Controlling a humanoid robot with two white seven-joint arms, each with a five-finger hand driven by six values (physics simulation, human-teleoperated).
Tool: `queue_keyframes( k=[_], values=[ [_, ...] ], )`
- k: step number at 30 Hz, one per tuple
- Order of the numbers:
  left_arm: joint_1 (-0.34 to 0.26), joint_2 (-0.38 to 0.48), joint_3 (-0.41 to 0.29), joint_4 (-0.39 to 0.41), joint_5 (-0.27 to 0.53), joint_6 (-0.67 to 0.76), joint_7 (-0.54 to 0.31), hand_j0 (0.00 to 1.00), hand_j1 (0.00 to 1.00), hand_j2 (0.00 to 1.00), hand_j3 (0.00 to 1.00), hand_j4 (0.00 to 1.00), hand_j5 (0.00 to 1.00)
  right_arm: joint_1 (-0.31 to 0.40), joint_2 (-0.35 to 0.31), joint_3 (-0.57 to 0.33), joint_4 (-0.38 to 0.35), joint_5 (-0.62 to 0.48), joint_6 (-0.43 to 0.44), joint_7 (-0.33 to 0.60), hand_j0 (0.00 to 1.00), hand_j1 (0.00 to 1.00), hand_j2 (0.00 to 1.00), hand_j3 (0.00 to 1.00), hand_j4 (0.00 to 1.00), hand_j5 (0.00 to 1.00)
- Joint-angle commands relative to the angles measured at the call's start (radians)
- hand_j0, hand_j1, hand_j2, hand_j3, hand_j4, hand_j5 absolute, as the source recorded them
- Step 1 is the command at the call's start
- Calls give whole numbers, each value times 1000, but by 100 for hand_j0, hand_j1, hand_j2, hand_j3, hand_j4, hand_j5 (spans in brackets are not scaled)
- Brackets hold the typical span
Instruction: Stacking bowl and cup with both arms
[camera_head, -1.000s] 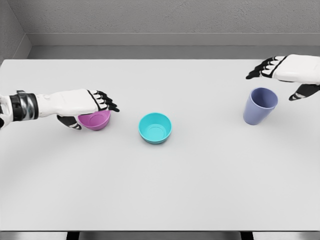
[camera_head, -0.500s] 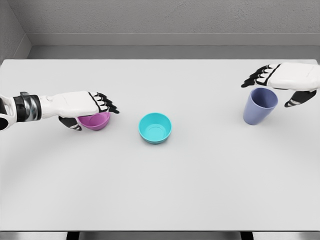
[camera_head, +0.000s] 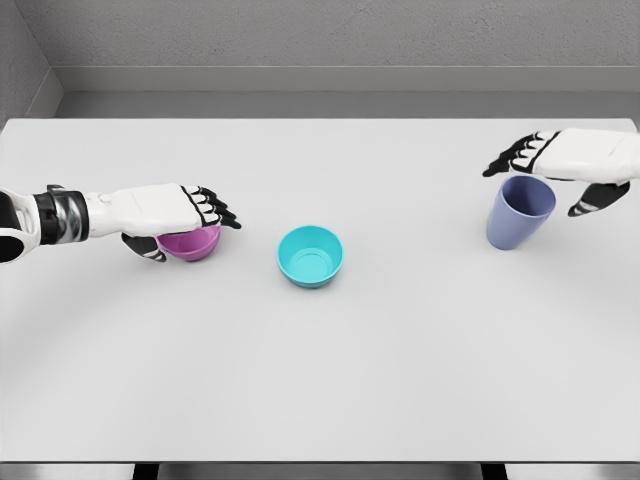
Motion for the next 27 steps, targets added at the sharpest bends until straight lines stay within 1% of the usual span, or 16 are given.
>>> queue_keyframes(
  k=[1,9,11,13,15,21,24,27],
  values=[
    [0,-1,1,3,5,2,0,100,100,100,100,100,100,0,0,11,1,-3,3,0,100,100,100,100,100,100],
    [0,-1,1,7,3,2,0,100,100,100,100,100,100,0,0,14,9,-3,3,0,100,100,100,100,100,100],
    [-3,-1,1,29,-14,2,0,100,100,100,100,100,100,0,0,16,9,-3,3,0,100,100,100,100,100,100],
    [-5,-1,1,32,-17,2,0,100,100,100,100,100,100,2,0,16,17,-3,3,0,100,100,100,100,100,100],
    [-5,-1,1,32,-17,2,0,100,100,100,100,100,100,2,4,16,33,-3,3,0,100,100,100,100,100,100],
    [-5,-1,1,32,-17,2,0,100,100,100,100,100,100,2,16,34,35,-2,3,0,100,100,100,100,100,100],
    [-6,-16,1,47,-18,2,0,100,100,100,100,100,100,2,26,34,56,-2,3,0,100,100,100,100,100,100],
    [-6,-17,1,47,-18,2,0,100,100,100,100,100,100,2,29,34,60,-2,3,0,100,100,100,100,100,100]
  ],
)
